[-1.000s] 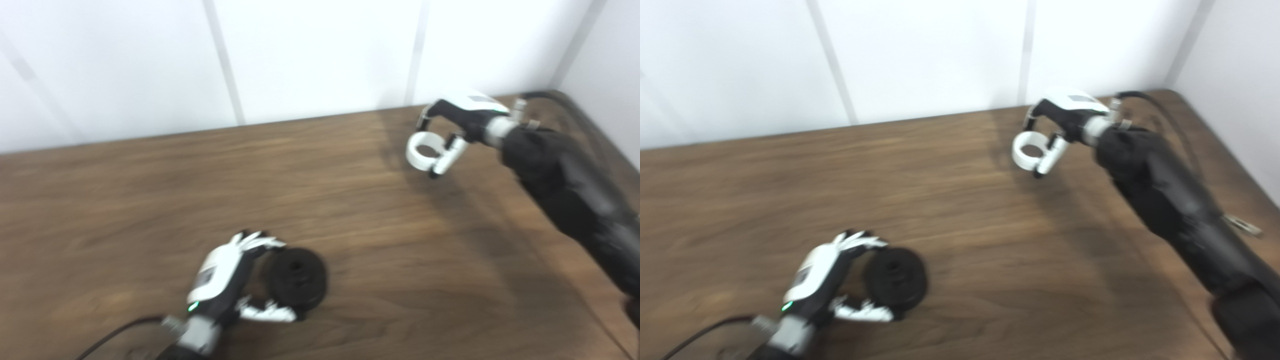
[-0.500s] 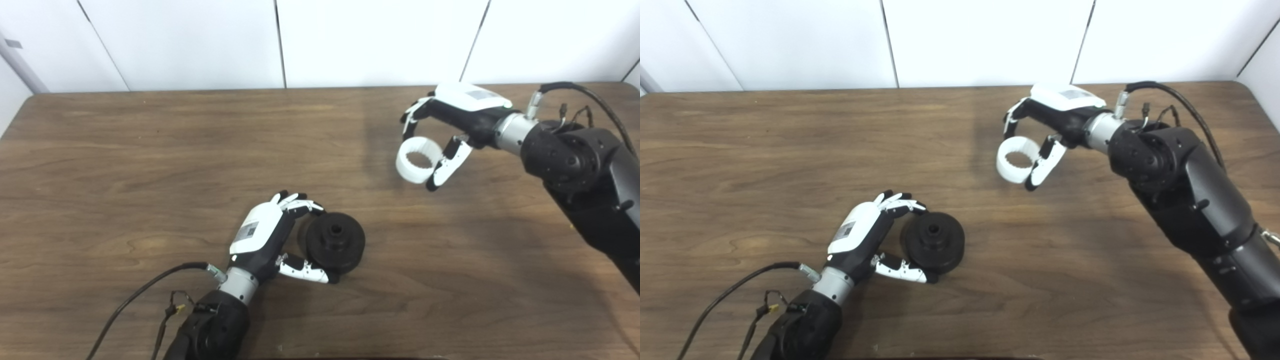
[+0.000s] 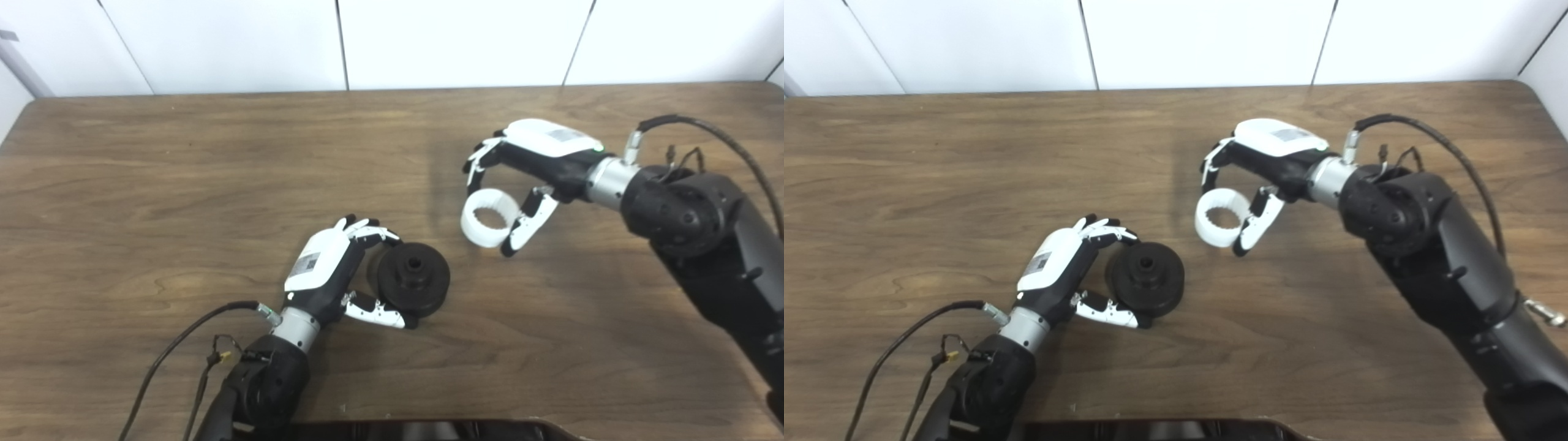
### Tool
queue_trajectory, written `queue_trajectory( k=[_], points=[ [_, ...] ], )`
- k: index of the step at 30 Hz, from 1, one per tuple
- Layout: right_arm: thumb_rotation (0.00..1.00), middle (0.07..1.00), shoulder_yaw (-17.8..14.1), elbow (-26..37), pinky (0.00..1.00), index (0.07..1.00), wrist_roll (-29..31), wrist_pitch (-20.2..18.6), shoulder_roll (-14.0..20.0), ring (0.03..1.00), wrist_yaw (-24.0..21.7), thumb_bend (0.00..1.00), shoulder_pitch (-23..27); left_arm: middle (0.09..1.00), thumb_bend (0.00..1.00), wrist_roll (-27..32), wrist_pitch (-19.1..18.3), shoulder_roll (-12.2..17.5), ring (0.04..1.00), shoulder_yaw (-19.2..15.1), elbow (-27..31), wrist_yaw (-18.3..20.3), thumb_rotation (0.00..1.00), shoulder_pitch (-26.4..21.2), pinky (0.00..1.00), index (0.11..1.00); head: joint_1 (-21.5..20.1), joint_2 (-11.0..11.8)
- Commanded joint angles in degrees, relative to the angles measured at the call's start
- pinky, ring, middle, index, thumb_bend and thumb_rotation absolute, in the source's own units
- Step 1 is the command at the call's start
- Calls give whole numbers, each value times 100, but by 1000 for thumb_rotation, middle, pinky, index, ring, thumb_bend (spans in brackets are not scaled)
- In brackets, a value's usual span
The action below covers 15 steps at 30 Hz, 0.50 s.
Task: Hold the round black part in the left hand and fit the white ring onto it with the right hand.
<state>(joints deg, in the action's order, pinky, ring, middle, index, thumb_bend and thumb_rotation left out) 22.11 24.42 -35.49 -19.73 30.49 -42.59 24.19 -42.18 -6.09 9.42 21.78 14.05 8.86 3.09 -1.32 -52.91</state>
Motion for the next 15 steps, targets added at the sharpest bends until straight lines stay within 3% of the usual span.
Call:
queue_trajectory(
  k=[1,15],
  points=[
    [142,818,-41,304,1000,482,-81,207,-23,924,117,526,170,796,525,-24,-57,-25,899,65,-56,111,60,-46,1000,482,-52,-19],
    [143,810,61,515,1000,482,-170,592,-379,915,75,526,39,795,524,-59,-60,-75,898,74,-116,88,60,-86,1000,481,29,-31]
  ],
)
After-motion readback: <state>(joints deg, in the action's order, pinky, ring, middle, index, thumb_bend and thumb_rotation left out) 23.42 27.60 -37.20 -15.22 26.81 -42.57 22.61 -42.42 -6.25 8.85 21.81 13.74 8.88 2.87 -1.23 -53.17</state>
